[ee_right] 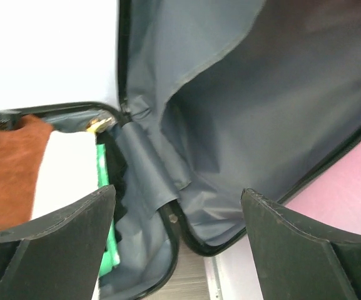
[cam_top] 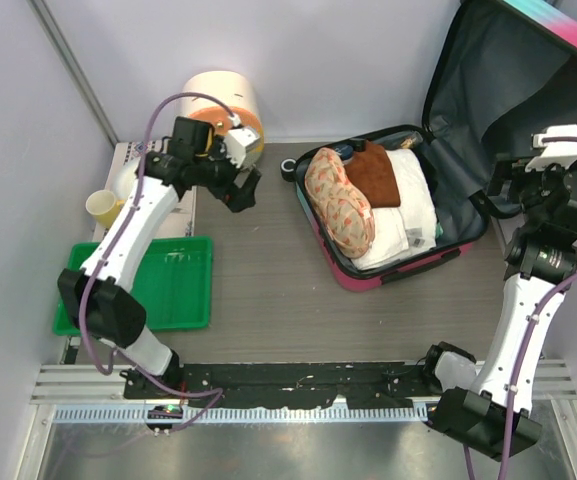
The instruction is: Open, take out, and arrange the luggage
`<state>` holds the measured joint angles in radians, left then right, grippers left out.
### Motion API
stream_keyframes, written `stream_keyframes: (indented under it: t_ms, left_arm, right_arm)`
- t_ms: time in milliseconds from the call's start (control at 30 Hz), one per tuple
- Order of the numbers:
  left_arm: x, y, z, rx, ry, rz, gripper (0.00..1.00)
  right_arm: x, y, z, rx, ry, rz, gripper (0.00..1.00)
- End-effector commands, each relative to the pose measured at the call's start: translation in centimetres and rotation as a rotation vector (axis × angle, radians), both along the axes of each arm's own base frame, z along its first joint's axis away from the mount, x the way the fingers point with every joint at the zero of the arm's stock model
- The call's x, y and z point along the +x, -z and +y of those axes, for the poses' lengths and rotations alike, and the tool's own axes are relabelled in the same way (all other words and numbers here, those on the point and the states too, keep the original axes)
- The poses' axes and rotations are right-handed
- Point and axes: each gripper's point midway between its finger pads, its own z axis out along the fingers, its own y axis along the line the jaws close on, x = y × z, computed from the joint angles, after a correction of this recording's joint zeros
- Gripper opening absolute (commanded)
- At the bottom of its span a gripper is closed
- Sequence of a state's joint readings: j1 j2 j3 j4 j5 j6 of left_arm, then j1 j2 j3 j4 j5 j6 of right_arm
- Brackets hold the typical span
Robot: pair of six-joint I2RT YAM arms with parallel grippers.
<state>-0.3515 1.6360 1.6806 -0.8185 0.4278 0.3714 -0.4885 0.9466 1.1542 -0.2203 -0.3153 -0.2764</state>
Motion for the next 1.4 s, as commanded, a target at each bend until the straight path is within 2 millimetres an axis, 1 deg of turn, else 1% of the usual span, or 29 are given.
stream_keyframes:
  t_ms: [0,33,67,100,133,167,233,267,300,333,367,400,500,600,667,767,800,833,933,967,1000,1033,1067,1133,1167,1233,1300,1333,1367]
  left_arm:
    - [-4.2,1.8,5.8,0.088,-0.182,0.129,1.00]
    - [-5.2,1.1,6.9,0.084,-0.202,0.110,1.00]
    - [-6.3,3.0,8.0,0.107,-0.229,0.153,1.00]
    - [-6.7,3.3,9.4,0.115,-0.268,0.150,1.00]
    - [-7.4,3.3,10.3,0.129,-0.285,0.134,0.99]
    - [-8.5,5.3,11.4,0.194,-0.273,0.159,1.00]
    - [-10.3,7.0,13.0,0.292,-0.234,0.183,1.00]
    - [-11.2,8.7,14.1,0.369,-0.181,0.193,0.99]
    - [-11.9,9.6,14.8,0.402,-0.157,0.203,0.98]
    - [-12.3,10.1,15.3,0.431,-0.132,0.199,0.98]
    - [-13.2,11.4,16.1,0.481,-0.101,0.215,0.96]
    - [-13.5,11.9,16.5,0.520,-0.042,0.207,0.96]
    - [-14.1,14.0,17.7,0.622,0.073,0.245,0.89]
    - [-14.7,15.8,18.1,0.678,0.216,0.301,0.86]
    - [-14.7,16.7,17.9,0.679,0.268,0.339,0.84]
    - [-13.5,16.8,16.3,0.621,0.275,0.335,0.83]
    - [-13.5,17.4,15.7,0.606,0.291,0.371,0.82]
    - [-13.1,17.1,14.6,0.569,0.272,0.376,0.81]
    - [-12.8,17.6,11.4,0.516,0.278,0.410,0.81]
    - [-12.6,17.8,9.9,0.507,0.293,0.395,0.81]
    - [-12.6,18.3,9.0,0.502,0.299,0.407,0.81]
    - [-12.4,18.2,8.0,0.492,0.308,0.398,0.81]
    - [-12.5,18.3,6.2,0.479,0.317,0.388,0.81]
    - [-12.0,18.5,4.2,0.455,0.313,0.390,0.81]
    - [-12.2,18.3,2.6,0.414,0.315,0.407,0.81]
    - [-11.6,18.1,0.3,0.376,0.328,0.412,0.80]
    - [-11.2,17.9,-1.3,0.359,0.337,0.400,0.80]
    - [-10.8,17.4,-2.7,0.358,0.358,0.374,0.80]
    - [-10.8,18.0,-3.4,0.359,0.371,0.385,0.80]
  right_arm:
    - [-2.2,-1.0,4.3,-0.047,-0.183,0.027,0.89]
    - [-2.6,-0.7,6.1,-0.043,-0.278,0.031,0.92]
    - [-3.1,-0.2,7.0,-0.033,-0.316,0.040,0.92]
    - [-3.8,-0.4,8.1,-0.031,-0.351,0.034,0.94]
    - [-4.5,0.3,9.4,-0.002,-0.415,0.059,0.95]
    - [-4.9,0.5,10.0,-0.005,-0.440,0.070,0.96]
    - [-5.7,1.4,10.9,0.019,-0.481,0.115,0.96]
    - [-5.9,1.7,11.3,0.035,-0.501,0.133,0.96]
    - [-5.7,2.2,11.3,0.046,-0.514,0.164,0.96]
    - [-6.1,2.6,11.6,0.071,-0.527,0.203,0.96]
    - [-6.3,2.8,11.9,0.080,-0.545,0.222,0.96]
    - [-6.1,3.3,11.8,0.085,-0.557,0.248,0.96]
    - [-6.9,4.1,12.5,0.084,-0.608,0.303,0.97]
    - [-7.1,5.2,12.6,0.108,-0.622,0.357,0.97]
    - [-7.2,6.2,12.6,0.142,-0.627,0.411,0.97]
    - [-7.2,7.2,12.5,0.159,-0.633,0.462,0.97]
    - [-7.2,7.7,12.3,0.171,-0.625,0.484,0.96]
    - [-7.2,8.0,12.2,0.175,-0.621,0.494,0.96]
    - [-7.0,9.0,12.2,0.199,-0.618,0.537,0.95]
    - [-6.9,9.4,12.2,0.206,-0.620,0.549,0.94]
    - [-7.0,9.7,12.2,0.210,-0.622,0.559,0.94]
    - [-6.9,9.9,12.2,0.211,-0.621,0.567,0.94]
    - [-6.9,9.9,12.2,0.206,-0.621,0.567,0.94]
    - [-6.9,10.2,12.1,0.203,-0.619,0.568,0.94]
    - [-6.9,10.3,12.2,0.204,-0.622,0.568,0.94]
    - [-6.9,10.5,12.2,0.210,-0.623,0.572,0.94]
    - [-6.9,10.9,12.3,0.217,-0.624,0.581,0.93]
    - [-6.9,11.1,12.3,0.218,-0.625,0.584,0.93]
    - [-7.0,11.2,12.3,0.221,-0.625,0.587,0.93]
